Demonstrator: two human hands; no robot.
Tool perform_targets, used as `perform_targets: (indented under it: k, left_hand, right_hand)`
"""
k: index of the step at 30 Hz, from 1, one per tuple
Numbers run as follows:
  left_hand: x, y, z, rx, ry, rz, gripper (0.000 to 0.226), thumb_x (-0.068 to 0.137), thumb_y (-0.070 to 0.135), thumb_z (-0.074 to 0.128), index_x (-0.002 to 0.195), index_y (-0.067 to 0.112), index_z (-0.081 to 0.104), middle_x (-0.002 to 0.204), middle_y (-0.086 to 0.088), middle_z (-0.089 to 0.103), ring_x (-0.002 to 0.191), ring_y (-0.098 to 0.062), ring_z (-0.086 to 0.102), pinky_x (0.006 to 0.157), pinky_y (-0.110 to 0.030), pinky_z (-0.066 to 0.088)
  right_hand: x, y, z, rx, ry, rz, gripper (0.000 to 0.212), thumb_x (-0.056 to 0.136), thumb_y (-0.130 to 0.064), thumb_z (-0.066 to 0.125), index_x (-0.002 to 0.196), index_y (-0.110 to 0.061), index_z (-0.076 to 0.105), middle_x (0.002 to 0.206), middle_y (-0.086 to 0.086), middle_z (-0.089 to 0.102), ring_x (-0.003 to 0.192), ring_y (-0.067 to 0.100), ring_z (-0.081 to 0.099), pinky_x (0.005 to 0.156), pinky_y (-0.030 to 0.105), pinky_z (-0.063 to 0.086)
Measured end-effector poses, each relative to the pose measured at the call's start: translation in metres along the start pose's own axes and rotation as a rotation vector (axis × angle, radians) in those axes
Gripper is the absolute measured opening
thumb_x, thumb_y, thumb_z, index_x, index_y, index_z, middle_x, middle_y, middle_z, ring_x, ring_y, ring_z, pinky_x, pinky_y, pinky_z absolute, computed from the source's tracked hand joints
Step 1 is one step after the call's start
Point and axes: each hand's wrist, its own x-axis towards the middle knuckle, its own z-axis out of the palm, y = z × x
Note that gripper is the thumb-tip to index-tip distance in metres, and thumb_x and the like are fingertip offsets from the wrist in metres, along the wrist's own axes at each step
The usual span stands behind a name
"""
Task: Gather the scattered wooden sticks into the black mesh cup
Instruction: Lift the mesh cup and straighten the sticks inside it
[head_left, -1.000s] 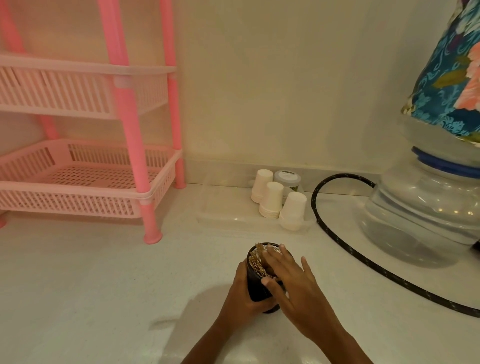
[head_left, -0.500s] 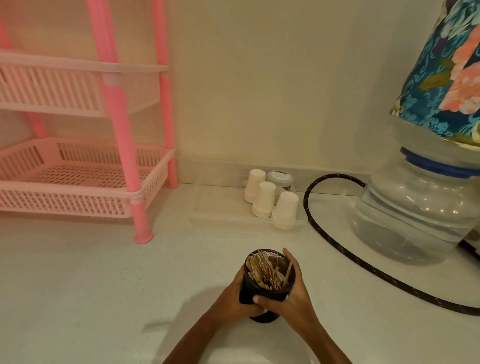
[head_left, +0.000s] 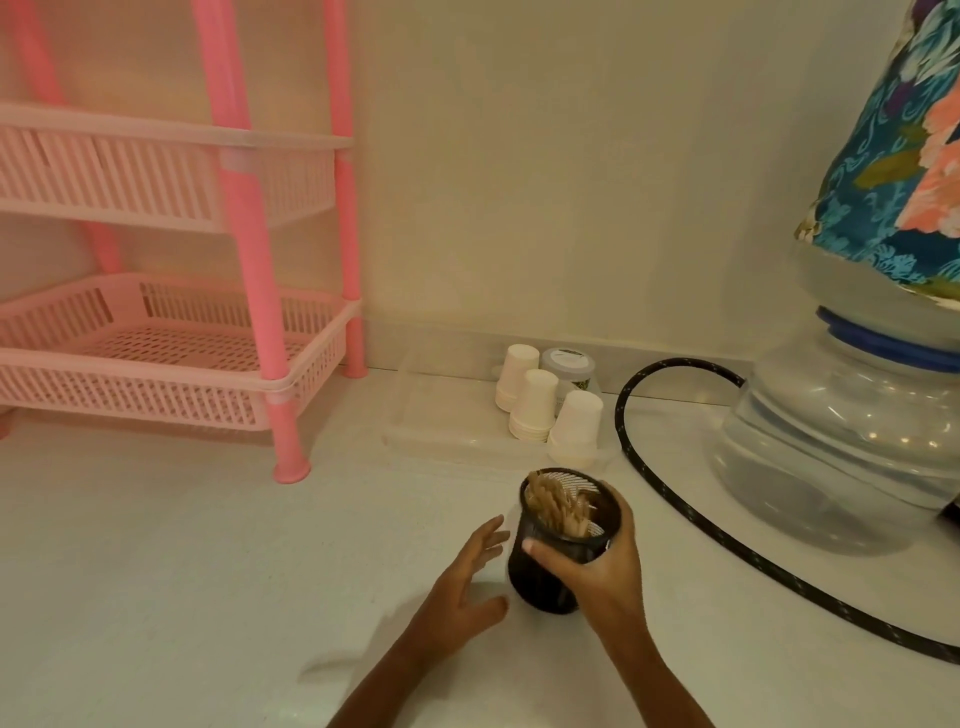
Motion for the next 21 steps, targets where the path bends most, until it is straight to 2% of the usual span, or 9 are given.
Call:
perform_targets:
  k: [3,5,7,10,12,14,16,19,21]
  left_hand:
    - [-0.003,0.010,0.005,0.088,-0.046,0.063,0.084,0.071,0.040,0.071,0.130,0.048,0.013,0.134,0.032,0.030,0.124,0.014,0.035,0.100,-0.005,0.032]
    - [-0.005,0.012,0.006,-0.003,-0.034,0.098,0.083,0.070,0.028,0.077,0.135,0.032,0.025,0.136,0.018,0.043,0.122,0.007,0.046,0.097,-0.008,0.040]
    - [-0.006,0.012,0.004,-0.096,0.061,0.102,0.081,0.071,0.015,0.078,0.136,0.022,0.030,0.135,0.008,0.049,0.123,-0.003,0.050,0.098,-0.016,0.044]
    - [-0.008,0.012,0.000,-0.119,0.134,0.042,0.082,0.062,0.023,0.081,0.128,0.034,0.035,0.129,0.017,0.050,0.118,0.005,0.051,0.091,-0.011,0.046]
    - [-0.007,0.011,-0.003,-0.080,0.081,0.009,0.081,0.057,0.026,0.082,0.122,0.039,0.036,0.125,0.022,0.049,0.114,0.012,0.049,0.086,-0.005,0.045]
    - [-0.004,0.011,-0.004,-0.056,-0.002,0.004,0.083,0.056,0.028,0.083,0.126,0.035,0.037,0.129,0.017,0.050,0.119,0.003,0.050,0.095,-0.014,0.046]
    - [-0.002,0.011,-0.003,-0.037,-0.049,0.017,0.082,0.057,0.033,0.083,0.127,0.033,0.040,0.132,0.014,0.050,0.123,-0.004,0.049,0.102,-0.021,0.044]
    - [-0.002,0.010,-0.003,-0.064,-0.003,-0.014,0.082,0.060,0.040,0.079,0.125,0.043,0.030,0.134,0.026,0.038,0.125,0.007,0.040,0.103,-0.010,0.035]
    - [-0.001,0.009,-0.004,-0.083,0.033,-0.023,0.084,0.066,0.035,0.078,0.127,0.044,0.021,0.138,0.026,0.029,0.130,0.005,0.032,0.107,-0.011,0.029]
  right_hand:
    - [-0.007,-0.006,0.018,-0.016,0.106,-0.032,0.105,0.049,-0.020,0.089,0.136,-0.013,0.030,0.126,-0.002,0.043,0.122,0.017,0.038,0.101,0.029,0.036]
    - [-0.021,-0.005,0.038,-0.092,0.075,-0.066,0.114,0.048,-0.030,0.089,0.140,-0.013,0.024,0.122,-0.007,0.035,0.118,0.012,0.030,0.100,0.028,0.031]
    - [-0.031,-0.003,0.045,-0.099,0.007,-0.085,0.107,0.050,-0.038,0.086,0.137,-0.018,0.028,0.119,-0.010,0.033,0.115,0.009,0.031,0.099,0.026,0.032]
    - [-0.018,-0.005,0.021,0.064,-0.247,-0.030,0.079,0.051,-0.039,0.086,0.116,-0.034,0.041,0.117,-0.016,0.044,0.114,0.005,0.046,0.089,0.010,0.041]
    - [-0.003,-0.007,0.002,0.166,-0.501,0.041,0.081,0.051,-0.023,0.084,0.117,-0.037,0.038,0.123,-0.019,0.047,0.118,0.001,0.046,0.084,0.004,0.044]
    - [0.003,-0.008,-0.006,0.138,-0.619,0.050,0.092,0.049,-0.016,0.081,0.123,-0.038,0.032,0.126,-0.019,0.047,0.115,-0.007,0.048,0.086,0.006,0.045]
    - [0.005,-0.009,-0.005,0.075,-0.604,0.002,0.094,0.046,-0.016,0.084,0.122,-0.039,0.033,0.124,-0.020,0.049,0.110,-0.014,0.050,0.083,0.005,0.045]
    - [0.010,-0.008,-0.006,0.119,-0.381,-0.030,0.095,0.040,-0.022,0.087,0.121,-0.037,0.040,0.122,-0.014,0.054,0.110,-0.004,0.054,0.081,0.010,0.048]
    - [0.016,-0.008,-0.009,0.149,-0.258,-0.047,0.089,0.041,-0.020,0.089,0.115,-0.037,0.042,0.118,-0.018,0.053,0.108,-0.006,0.053,0.079,0.008,0.047]
